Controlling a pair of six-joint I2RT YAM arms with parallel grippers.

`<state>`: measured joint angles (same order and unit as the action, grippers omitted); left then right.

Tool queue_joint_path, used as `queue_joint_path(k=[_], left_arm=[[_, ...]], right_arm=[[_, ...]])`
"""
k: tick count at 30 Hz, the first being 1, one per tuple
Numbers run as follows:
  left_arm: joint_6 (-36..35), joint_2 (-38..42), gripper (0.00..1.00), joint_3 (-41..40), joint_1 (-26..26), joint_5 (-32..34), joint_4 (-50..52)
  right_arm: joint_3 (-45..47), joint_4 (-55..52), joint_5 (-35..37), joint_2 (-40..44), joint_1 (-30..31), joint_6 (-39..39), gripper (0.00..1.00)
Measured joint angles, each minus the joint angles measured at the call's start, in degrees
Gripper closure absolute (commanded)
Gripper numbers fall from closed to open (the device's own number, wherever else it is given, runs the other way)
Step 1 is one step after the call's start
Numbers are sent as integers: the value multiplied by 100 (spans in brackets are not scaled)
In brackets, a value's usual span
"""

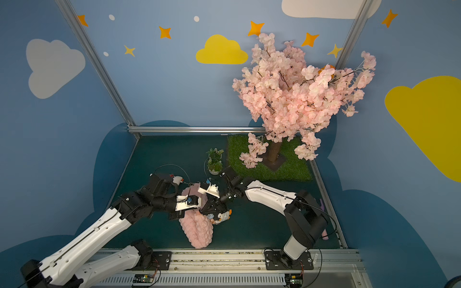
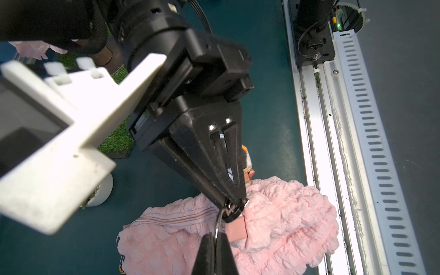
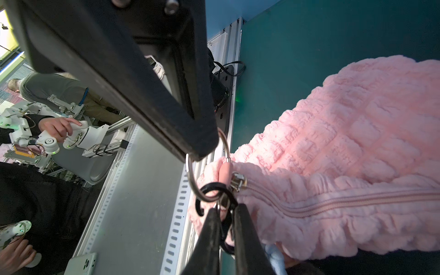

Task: Remove the decoration from the bag
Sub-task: Remove the decoration item from the bag.

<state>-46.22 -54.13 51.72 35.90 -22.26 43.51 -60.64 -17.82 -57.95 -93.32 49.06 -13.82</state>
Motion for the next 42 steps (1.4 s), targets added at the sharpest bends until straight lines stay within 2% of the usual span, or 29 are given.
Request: queue_joint_path(k=[5,11,42], left_arm=[[-9,-9,98,0,155,136,20],[-70,-42,98,63,326,334,118],[247,-629,98,581,1639,2026,568]], right_arm=[[0,0,52,0,22,72,89],[0,0,109,-11,31,232,100],[-195,-280,743,-42,107,1062,100]])
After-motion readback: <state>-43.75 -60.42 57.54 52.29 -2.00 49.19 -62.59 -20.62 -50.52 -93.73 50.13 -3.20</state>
